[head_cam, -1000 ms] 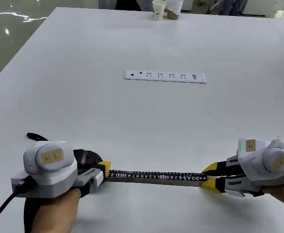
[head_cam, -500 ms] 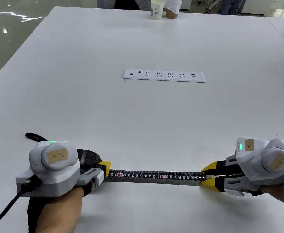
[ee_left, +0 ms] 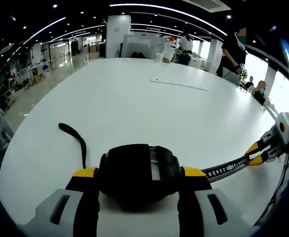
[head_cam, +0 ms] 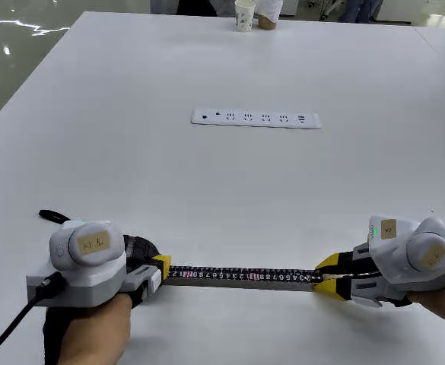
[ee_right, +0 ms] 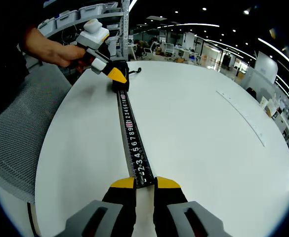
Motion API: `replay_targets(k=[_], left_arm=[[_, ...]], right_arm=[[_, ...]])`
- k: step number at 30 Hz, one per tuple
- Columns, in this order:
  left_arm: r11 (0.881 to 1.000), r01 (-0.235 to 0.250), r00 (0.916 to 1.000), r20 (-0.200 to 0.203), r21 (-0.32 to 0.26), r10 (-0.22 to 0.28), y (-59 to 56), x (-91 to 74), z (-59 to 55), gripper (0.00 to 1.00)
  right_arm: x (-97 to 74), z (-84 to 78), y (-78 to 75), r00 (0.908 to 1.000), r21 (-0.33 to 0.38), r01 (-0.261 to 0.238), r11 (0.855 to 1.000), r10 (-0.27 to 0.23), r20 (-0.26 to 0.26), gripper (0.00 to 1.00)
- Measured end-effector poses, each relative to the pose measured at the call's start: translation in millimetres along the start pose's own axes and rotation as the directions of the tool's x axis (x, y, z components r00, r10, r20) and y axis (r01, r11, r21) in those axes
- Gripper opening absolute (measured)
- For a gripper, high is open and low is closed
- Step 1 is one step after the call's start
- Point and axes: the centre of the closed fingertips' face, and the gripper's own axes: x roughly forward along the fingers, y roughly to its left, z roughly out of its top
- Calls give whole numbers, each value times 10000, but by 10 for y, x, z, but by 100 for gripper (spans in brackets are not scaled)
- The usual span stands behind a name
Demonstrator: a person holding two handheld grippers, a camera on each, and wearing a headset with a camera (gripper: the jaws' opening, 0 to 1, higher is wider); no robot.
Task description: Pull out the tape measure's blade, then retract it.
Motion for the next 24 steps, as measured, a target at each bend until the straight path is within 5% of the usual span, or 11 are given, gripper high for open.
replay_targets(k=[24], left_arm=[[9999, 139, 9999, 33, -88, -139, 10, -5, -8, 57]], right_arm=[[2, 1, -5, 10000, -16, -2, 10000, 1, -35, 9]])
